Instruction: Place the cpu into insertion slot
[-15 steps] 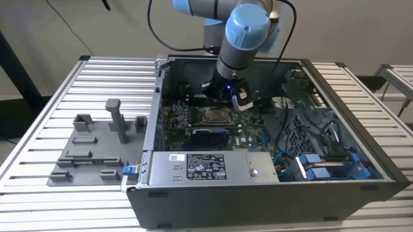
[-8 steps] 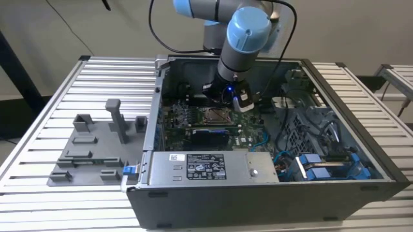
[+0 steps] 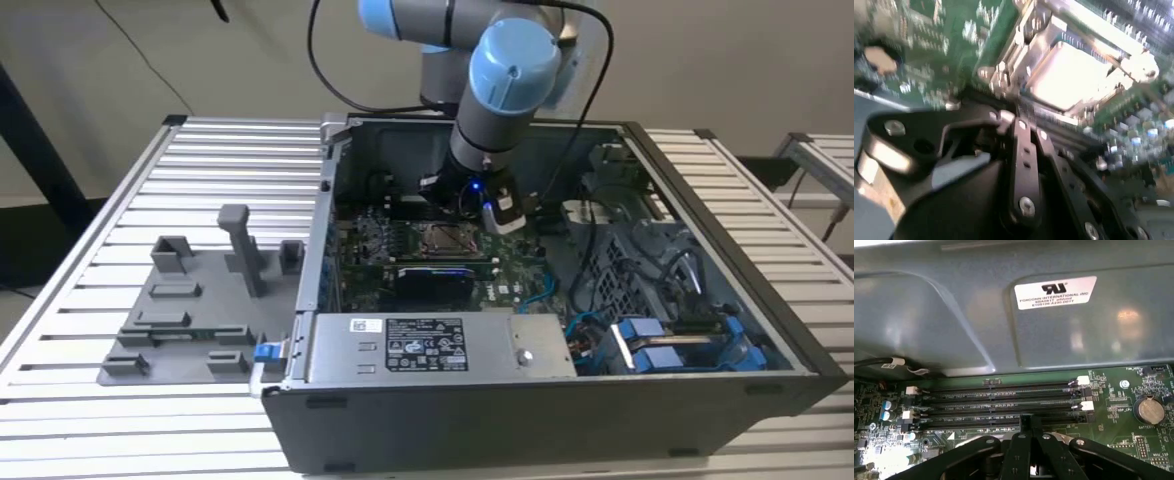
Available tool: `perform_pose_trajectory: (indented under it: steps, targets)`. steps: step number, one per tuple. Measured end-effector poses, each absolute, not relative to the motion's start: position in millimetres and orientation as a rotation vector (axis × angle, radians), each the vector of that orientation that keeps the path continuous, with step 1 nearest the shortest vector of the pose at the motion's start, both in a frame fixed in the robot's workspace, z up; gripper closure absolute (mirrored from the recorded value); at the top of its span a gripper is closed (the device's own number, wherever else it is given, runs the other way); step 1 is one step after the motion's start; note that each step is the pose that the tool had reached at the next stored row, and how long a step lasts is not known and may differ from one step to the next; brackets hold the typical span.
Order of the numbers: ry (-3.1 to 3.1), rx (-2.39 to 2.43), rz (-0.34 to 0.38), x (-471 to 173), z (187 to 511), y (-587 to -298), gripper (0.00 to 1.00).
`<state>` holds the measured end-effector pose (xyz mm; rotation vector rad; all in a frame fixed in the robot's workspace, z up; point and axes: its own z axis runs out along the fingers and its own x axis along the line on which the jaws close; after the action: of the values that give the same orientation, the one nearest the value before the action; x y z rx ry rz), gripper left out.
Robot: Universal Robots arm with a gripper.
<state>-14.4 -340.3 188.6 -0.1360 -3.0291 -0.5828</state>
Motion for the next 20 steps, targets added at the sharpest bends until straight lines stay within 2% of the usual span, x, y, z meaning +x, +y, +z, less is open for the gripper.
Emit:
perform_pose_trajectory:
  steps: [2,6,20]
  targets:
    - [-3.028,-0.136,-0.591,-14.0,188.4,-340.6,0.89]
    - [-3.007,-0.132,-0.689,-13.1,188.1,-340.4,0.89]
    - [-2.984,-0.139,-0.692,-17.1,217.5,-340.9,0.89]
